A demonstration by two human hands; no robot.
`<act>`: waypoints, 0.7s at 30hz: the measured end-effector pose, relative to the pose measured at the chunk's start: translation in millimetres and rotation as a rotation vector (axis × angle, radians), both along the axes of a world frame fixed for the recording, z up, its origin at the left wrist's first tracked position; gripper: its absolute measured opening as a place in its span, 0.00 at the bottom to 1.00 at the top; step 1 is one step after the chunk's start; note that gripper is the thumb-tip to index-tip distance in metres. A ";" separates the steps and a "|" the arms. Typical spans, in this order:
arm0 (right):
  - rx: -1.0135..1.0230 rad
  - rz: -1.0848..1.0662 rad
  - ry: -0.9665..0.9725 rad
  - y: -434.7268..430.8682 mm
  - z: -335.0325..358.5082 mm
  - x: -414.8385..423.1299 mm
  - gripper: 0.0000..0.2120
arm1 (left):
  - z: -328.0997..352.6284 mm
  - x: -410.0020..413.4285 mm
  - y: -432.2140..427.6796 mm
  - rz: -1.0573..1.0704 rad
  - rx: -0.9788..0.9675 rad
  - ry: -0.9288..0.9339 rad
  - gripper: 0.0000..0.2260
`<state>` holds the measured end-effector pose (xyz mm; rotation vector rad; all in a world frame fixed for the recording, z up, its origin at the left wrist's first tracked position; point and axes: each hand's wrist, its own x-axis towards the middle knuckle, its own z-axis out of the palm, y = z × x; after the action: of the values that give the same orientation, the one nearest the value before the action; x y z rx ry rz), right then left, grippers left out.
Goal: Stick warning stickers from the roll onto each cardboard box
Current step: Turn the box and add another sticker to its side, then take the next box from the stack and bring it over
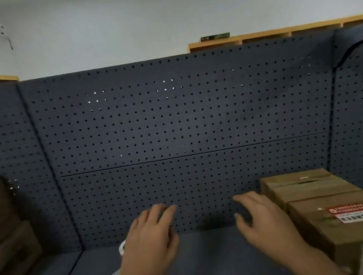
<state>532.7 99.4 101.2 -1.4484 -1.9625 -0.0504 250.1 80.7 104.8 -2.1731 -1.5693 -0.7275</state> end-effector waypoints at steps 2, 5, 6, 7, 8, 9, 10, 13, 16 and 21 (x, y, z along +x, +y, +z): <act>-0.031 0.023 0.018 4.4 -0.9 -26.4 0.20 | -1.2 -26.1 -8.4 0.070 0.004 -0.001 0.22; -0.043 0.080 0.019 8.9 -3.7 -69.8 0.20 | -2.0 -67.9 -20.1 0.140 0.024 0.004 0.21; -0.046 0.099 0.021 9.6 -3.9 -84.2 0.19 | -1.7 -81.2 -25.3 0.161 0.027 0.011 0.20; -0.049 0.118 0.018 10.7 -3.9 -98.6 0.19 | -0.8 -93.8 -30.9 0.183 0.025 0.015 0.20; -0.060 0.134 0.011 10.9 -3.4 -112.8 0.19 | -0.1 -105.7 -36.7 0.203 0.018 0.014 0.21; -0.070 0.151 0.005 11.2 -2.4 -127.4 0.19 | -0.2 -117.8 -42.5 0.223 0.013 0.010 0.21; -0.083 0.167 -0.001 11.2 -1.2 -142.3 0.19 | -0.7 -130.1 -48.2 0.240 0.009 0.002 0.20; -0.109 0.217 -0.004 9.8 0.4 -189.5 0.17 | -1.9 -168.6 -67.1 0.274 -0.016 -0.057 0.20; -0.147 0.271 0.010 9.8 4.8 -233.5 0.16 | 0.3 -206.0 -85.0 0.325 -0.009 -0.144 0.20; -0.227 0.372 0.088 8.6 7.0 -315.2 0.12 | 6.3 -273.8 -108.1 0.418 0.059 -0.355 0.21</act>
<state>217.5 108.0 108.2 -1.1738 -2.1846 0.4069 -23.7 -27.4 111.1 -1.6515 -2.0592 -1.0372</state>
